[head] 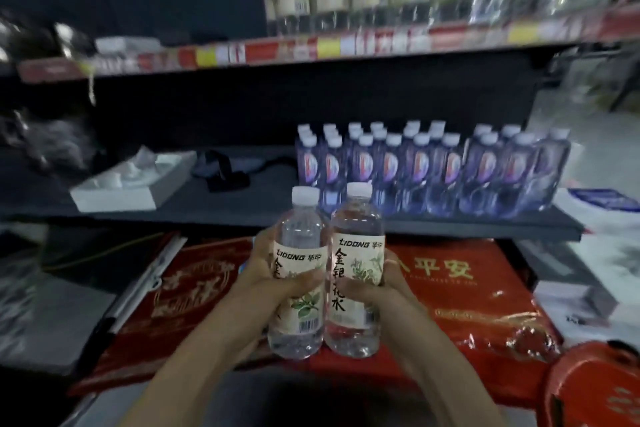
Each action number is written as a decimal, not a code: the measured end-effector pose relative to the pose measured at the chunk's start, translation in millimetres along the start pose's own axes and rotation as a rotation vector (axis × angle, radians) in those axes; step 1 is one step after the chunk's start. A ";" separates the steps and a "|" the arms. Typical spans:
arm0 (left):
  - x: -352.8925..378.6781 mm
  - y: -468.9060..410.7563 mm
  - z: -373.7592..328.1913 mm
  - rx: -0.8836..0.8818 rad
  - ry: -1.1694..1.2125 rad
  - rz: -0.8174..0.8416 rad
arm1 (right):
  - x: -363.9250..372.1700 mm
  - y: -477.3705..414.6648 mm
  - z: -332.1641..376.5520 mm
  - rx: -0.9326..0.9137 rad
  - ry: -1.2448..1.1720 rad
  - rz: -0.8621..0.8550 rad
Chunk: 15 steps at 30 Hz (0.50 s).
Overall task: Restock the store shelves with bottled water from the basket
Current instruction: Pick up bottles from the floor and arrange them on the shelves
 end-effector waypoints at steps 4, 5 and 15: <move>12.8 -1.2 -85.9 0.113 -0.001 -0.024 | 3.6 -10.6 93.1 -0.158 0.064 -0.007; 15.8 -1.3 -107.1 0.139 -0.004 -0.034 | 5.7 -13.5 116.3 -0.197 0.082 -0.017; 42.2 -24.3 -263.5 0.331 -0.028 -0.007 | 8.3 -37.8 279.6 -0.475 0.107 -0.126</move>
Point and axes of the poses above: each hand's wrist, its own y-axis away from the middle knuckle, its own x-axis out of the palm, z = x × y, the point moved 9 cm from there along -y, towards the middle knuckle, and after that the axes turned 6 degrees about -x, right-handed, at the moved point
